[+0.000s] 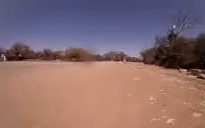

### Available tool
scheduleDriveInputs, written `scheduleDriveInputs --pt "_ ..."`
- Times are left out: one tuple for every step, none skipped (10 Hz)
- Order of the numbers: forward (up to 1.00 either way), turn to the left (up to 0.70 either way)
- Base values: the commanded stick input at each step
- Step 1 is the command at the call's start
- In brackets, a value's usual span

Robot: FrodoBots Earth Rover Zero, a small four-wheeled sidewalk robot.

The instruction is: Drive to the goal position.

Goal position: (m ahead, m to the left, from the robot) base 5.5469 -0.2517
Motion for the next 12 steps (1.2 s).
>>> scheduleDriveInputs --pt "1.00 0.00" --pt "1.00 0.00" --pt "1.00 0.00" --pt "1.00 0.00" --pt "1.00 0.00" --pt "1.00 0.00" --pt "1.00 0.00" --pt "1.00 0.00" --pt "1.00 0.00" --pt "1.00 0.00" --pt "1.00 0.00" --pt "1.00 0.00"
